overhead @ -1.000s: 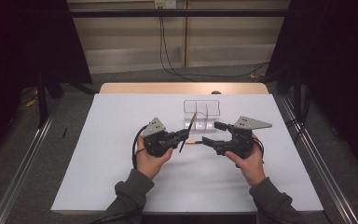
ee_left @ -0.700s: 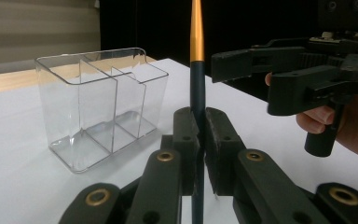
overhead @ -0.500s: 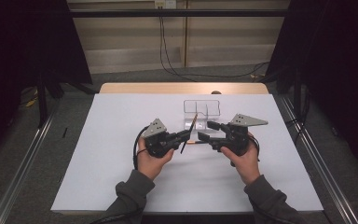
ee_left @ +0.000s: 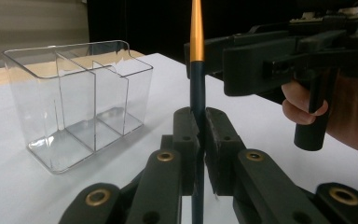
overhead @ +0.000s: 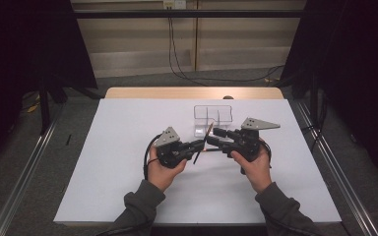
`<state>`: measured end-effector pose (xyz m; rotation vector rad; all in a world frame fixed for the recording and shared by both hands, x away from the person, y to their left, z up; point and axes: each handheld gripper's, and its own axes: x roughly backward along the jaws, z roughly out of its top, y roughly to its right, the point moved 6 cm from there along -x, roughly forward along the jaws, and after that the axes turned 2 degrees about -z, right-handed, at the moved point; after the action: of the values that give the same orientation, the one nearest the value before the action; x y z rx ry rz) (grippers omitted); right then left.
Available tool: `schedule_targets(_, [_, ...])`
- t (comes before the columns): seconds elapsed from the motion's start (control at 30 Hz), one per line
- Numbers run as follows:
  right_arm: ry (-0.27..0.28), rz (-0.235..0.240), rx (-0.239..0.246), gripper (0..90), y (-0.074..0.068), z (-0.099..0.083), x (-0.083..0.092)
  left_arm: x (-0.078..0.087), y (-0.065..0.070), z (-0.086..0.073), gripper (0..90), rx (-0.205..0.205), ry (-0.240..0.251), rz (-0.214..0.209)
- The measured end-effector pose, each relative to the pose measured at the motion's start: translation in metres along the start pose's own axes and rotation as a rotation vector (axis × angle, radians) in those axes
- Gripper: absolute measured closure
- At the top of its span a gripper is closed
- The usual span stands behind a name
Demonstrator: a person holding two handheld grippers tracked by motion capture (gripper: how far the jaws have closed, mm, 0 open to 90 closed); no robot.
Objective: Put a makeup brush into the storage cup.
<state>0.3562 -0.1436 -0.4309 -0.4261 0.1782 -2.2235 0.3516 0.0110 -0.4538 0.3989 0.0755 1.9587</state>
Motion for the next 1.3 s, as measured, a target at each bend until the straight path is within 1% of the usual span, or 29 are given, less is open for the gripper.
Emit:
schedule_targets(0.03, [0.001, -0.004, -0.002, 53.5, 0.0001, 0.0006, -0.0001, -0.0005, 0.0006, -0.0002, 83.8, 0.003, -0.005, 0.009])
schedule_targets(0.1, [0.001, 0.003, -0.011, 55.0, -0.0001, 0.0017, -0.0006, -0.0021, 0.0018, -0.0006, 83.8, 0.005, 0.005, -0.006])
schedule_targets(0.13, [0.000, 0.004, -0.014, 55.1, 0.0000, 0.0019, -0.0010, -0.0024, 0.0023, -0.0013, 83.8, 0.001, -0.007, -0.003])
schedule_targets(0.23, [-0.004, 0.004, -0.027, 58.2, -0.0002, 0.0022, -0.0022, -0.0035, 0.0026, -0.0018, 83.8, -0.005, -0.010, -0.007])
schedule_targets(0.27, [-0.003, 0.008, -0.028, 58.9, -0.0006, 0.0025, -0.0024, -0.0033, 0.0026, -0.0017, 83.8, -0.010, -0.012, 0.000])
schedule_targets(0.4, [0.000, 0.008, -0.026, 63.1, -0.0011, 0.0034, -0.0022, -0.0034, 0.0035, -0.0014, 83.8, -0.005, -0.008, -0.012])
schedule_targets(0.5, [0.006, 0.011, -0.034, 64.6, -0.0008, 0.0036, -0.0027, -0.0041, 0.0034, -0.0020, 83.8, -0.011, -0.011, -0.010])
schedule_targets(0.53, [0.006, 0.015, -0.036, 65.0, -0.0014, 0.0034, -0.0033, -0.0043, 0.0037, -0.0024, 83.8, -0.007, -0.014, -0.011])
schedule_targets(0.67, [0.004, 0.022, -0.035, 68.2, -0.0034, 0.0025, -0.0053, -0.0042, 0.0035, -0.0028, 83.8, -0.012, -0.018, -0.016])
schedule_targets(0.73, [0.001, 0.025, -0.036, 69.3, -0.0040, 0.0022, -0.0061, -0.0040, 0.0034, -0.0026, 83.8, -0.013, -0.018, -0.011])
schedule_targets(0.87, [0.001, 0.029, -0.038, 71.3, -0.0047, 0.0027, -0.0059, -0.0041, 0.0041, -0.0022, 83.8, -0.004, -0.010, -0.011])
schedule_targets(1.03, [0.009, 0.029, -0.039, 78.2, -0.0042, 0.0035, -0.0046, -0.0047, 0.0053, -0.0017, 83.8, 0.005, -0.001, -0.014])
schedule_targets(1.07, [0.010, 0.026, -0.038, 79.2, -0.0037, 0.0037, -0.0043, -0.0045, 0.0048, -0.0021, 83.8, -0.002, -0.003, -0.020])
schedule_targets(1.13, [0.012, 0.034, -0.053, 80.7, -0.0035, 0.0037, -0.0039, -0.0051, 0.0054, -0.0021, 83.8, 0.002, 0.001, -0.021])
schedule_targets(1.17, [0.014, 0.040, -0.060, 81.5, -0.0036, 0.0037, -0.0038, -0.0050, 0.0052, -0.0027, 83.8, -0.009, -0.008, -0.021])
schedule_targets(1.2, [0.014, 0.046, -0.061, 83.3, -0.0041, 0.0036, -0.0039, -0.0053, 0.0062, -0.0028, 87.9, 0.000, -0.005, -0.019])
schedule_targets(1.23, [0.015, 0.036, -0.052, 83.5, -0.0040, 0.0035, -0.0036, -0.0053, 0.0062, -0.0029, 90.0, 0.001, -0.004, -0.018])
schedule_targets(1.27, [0.018, 0.034, -0.053, 83.6, -0.0040, 0.0037, -0.0036, -0.0058, 0.0064, -0.0035, 90.0, 0.000, -0.011, -0.018])
schedule_targets(1.3, [0.018, 0.043, -0.057, 83.6, -0.0042, 0.0040, -0.0038, -0.0060, 0.0065, -0.0037, 90.0, -0.001, -0.013, -0.016])
